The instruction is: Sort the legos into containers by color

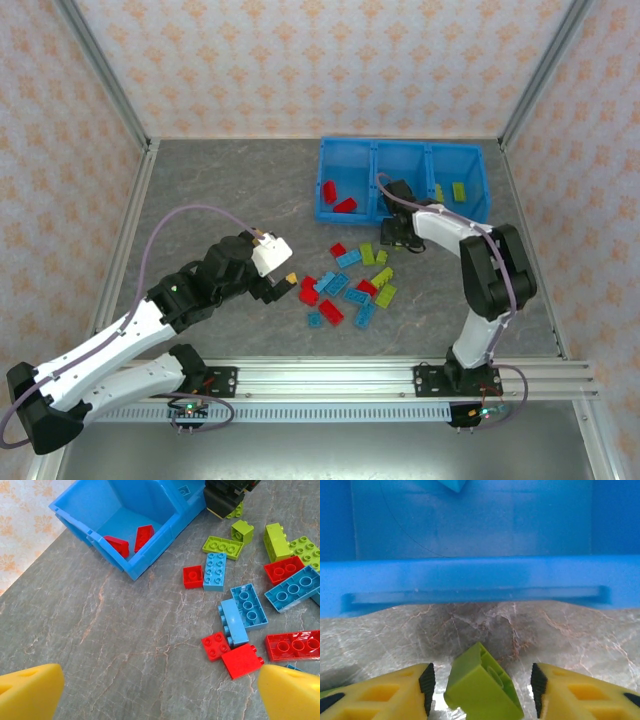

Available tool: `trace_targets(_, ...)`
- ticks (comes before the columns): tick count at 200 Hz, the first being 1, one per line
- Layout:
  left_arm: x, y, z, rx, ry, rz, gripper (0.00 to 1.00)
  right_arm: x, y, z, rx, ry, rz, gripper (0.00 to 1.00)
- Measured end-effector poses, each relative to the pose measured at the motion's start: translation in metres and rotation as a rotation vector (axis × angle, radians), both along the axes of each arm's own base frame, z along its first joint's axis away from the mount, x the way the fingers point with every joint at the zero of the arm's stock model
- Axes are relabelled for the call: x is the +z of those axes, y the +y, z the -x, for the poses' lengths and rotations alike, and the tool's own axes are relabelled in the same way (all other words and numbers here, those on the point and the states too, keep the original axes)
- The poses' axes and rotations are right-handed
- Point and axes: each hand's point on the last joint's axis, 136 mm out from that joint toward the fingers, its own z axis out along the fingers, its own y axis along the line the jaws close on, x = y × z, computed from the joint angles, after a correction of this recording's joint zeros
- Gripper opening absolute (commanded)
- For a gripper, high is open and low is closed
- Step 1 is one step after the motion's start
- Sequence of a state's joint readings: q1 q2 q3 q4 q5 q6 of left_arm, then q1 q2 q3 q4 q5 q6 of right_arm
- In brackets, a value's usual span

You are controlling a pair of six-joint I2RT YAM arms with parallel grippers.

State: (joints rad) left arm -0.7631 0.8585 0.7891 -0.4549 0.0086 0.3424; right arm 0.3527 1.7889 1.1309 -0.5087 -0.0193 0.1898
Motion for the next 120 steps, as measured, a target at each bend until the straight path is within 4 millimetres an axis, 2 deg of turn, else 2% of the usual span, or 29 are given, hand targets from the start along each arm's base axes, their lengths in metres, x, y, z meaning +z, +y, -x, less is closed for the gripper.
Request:
trace_targets(29,-0.004,0.001,-0.001,0.006,0.009,-0.015,1.00,-0.011,0.002,0.002,0.012,0.032,-0.001,0.36)
trace_targets(68,-0.005,0.002,-0.002,0.014,0.008,-0.021,1.00,-0.004,0.006,0.009,-0.014,0.019,-0.059,0.12)
trace_targets(84,-0.005,0.002,-0.002,0.013,0.008,-0.021,1.00,0.007,0.004,0.021,-0.042,-0.004,-0.089,0.12)
trace_targets(94,-0.005,0.002,-0.002,0.013,0.009,-0.023,1.00,0.020,0.002,0.026,-0.063,-0.038,-0.110,0.12)
trace_targets(110,-0.007,0.001,-0.003,0.013,0.014,-0.027,1.00,0.048,-0.003,0.031,-0.100,-0.119,-0.144,0.12)
trace_targets(120,-0.010,0.001,-0.003,0.013,0.020,-0.033,1.00,0.075,-0.009,0.031,-0.133,-0.197,-0.161,0.12)
